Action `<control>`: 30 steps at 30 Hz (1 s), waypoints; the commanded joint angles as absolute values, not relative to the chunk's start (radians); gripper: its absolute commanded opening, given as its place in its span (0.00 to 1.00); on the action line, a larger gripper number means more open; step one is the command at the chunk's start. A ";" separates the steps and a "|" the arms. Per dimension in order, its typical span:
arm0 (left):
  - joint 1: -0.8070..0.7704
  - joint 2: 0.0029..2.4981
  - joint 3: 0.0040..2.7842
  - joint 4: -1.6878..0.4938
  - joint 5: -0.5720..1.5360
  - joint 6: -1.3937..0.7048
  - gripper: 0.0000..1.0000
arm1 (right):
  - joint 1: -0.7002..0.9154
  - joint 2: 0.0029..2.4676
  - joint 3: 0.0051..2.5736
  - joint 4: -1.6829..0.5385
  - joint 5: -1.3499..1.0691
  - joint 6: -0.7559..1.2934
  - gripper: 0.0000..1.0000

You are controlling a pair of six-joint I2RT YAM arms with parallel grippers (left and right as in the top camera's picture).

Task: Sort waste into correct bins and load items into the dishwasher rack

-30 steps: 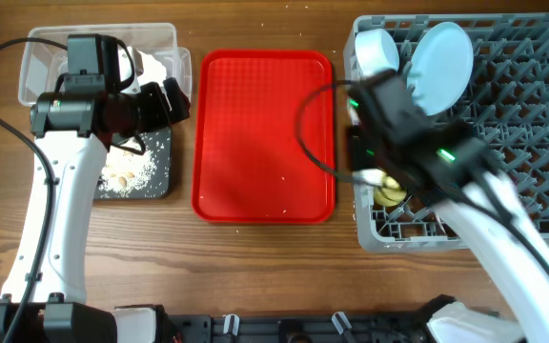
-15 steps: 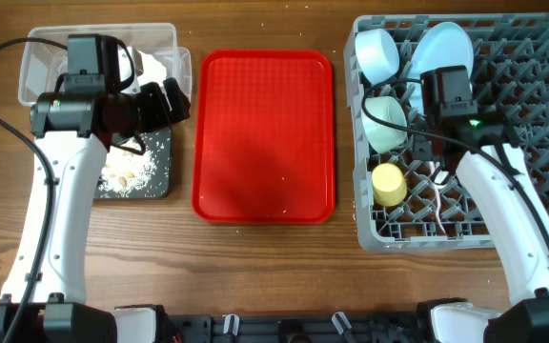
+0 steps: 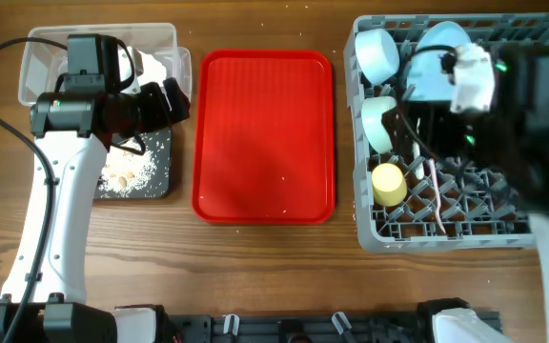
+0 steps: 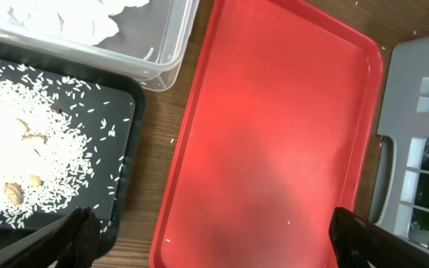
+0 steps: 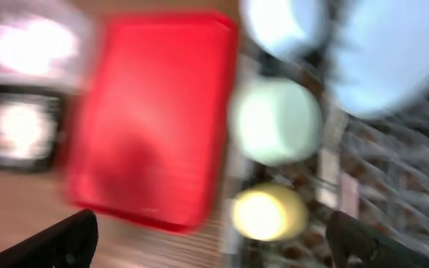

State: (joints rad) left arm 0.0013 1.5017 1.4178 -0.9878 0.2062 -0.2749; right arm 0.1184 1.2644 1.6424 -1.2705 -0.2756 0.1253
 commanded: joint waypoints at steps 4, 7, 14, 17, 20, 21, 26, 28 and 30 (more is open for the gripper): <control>0.007 1.500 1.427 -0.985 0.207 -0.279 1.00 | 0.118 1.127 1.662 -1.306 -0.443 0.166 1.00; 0.007 1.500 1.427 -0.985 0.207 -0.279 1.00 | 0.118 1.067 1.660 -1.271 -0.419 0.108 0.99; 0.007 1.500 1.427 -0.985 0.207 -0.279 1.00 | 0.114 0.918 1.357 -1.008 -0.255 0.022 1.00; 0.007 1.500 1.427 -0.985 0.207 -0.279 1.00 | 0.113 0.750 0.993 -0.674 -0.256 0.001 1.00; 0.007 1.500 1.427 -0.985 0.207 -0.279 1.00 | 0.113 0.596 0.690 -0.371 -0.258 0.003 1.00; 0.007 1.500 1.427 -0.985 0.207 -0.279 1.00 | 0.113 0.533 0.570 -0.249 -0.249 0.004 1.00; 0.007 1.500 1.427 -0.985 0.208 -0.279 1.00 | 0.113 0.253 0.160 0.049 -0.202 0.003 1.00; 0.007 1.500 1.427 -0.985 0.207 -0.279 1.00 | 0.113 0.174 0.066 0.054 -0.203 0.003 1.00; 0.007 1.500 1.427 -0.985 0.207 -0.279 1.00 | 0.113 0.140 0.026 0.054 -0.203 0.003 1.00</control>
